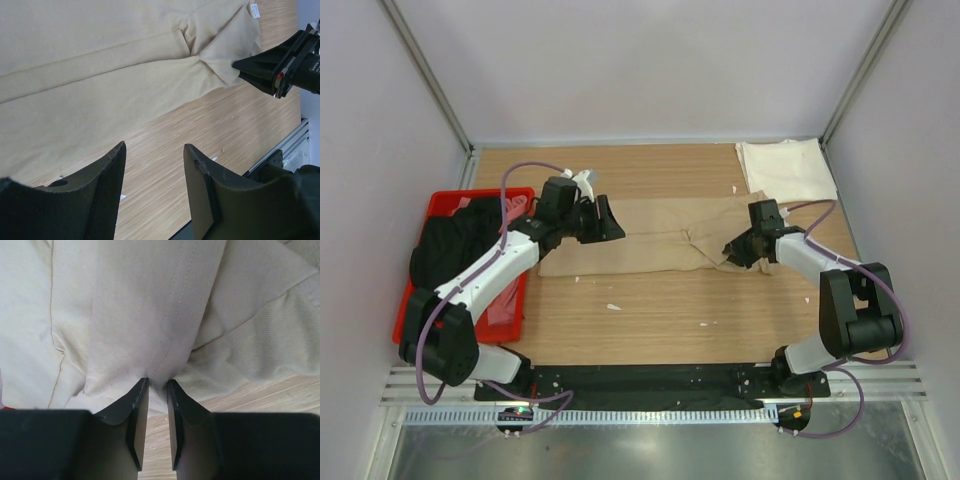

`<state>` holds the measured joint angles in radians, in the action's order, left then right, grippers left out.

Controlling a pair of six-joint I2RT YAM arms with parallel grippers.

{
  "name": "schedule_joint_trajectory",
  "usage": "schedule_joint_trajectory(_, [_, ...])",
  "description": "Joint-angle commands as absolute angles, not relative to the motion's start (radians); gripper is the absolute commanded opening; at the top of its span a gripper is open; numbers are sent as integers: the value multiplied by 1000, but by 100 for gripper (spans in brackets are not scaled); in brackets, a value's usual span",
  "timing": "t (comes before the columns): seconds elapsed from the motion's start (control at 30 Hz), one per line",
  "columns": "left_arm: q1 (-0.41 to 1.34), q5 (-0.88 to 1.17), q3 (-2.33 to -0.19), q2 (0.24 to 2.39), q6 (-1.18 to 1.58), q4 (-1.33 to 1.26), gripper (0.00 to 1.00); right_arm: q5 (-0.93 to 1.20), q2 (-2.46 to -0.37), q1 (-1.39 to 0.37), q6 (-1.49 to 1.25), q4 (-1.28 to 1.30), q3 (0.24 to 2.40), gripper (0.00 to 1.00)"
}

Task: Fold and stack the t-shirts
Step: Fold the tshirt

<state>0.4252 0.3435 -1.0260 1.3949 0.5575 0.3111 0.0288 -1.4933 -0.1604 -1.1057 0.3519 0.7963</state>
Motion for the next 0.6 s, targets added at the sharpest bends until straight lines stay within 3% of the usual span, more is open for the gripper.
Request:
schedule_joint_trajectory(0.0, [425,325,-1034,1356,528,305,52,11,-1494,-166,-1115,295,811,27])
schedule_joint_trajectory(0.33, [426,310,-1023,1355,529,308,52,17,-1541,-173,-1097,279,897,1])
schedule_joint_trajectory(0.57, [425,293,-1028,1367,523,314,52,6,-1649,-175,-1039,330,1069,1])
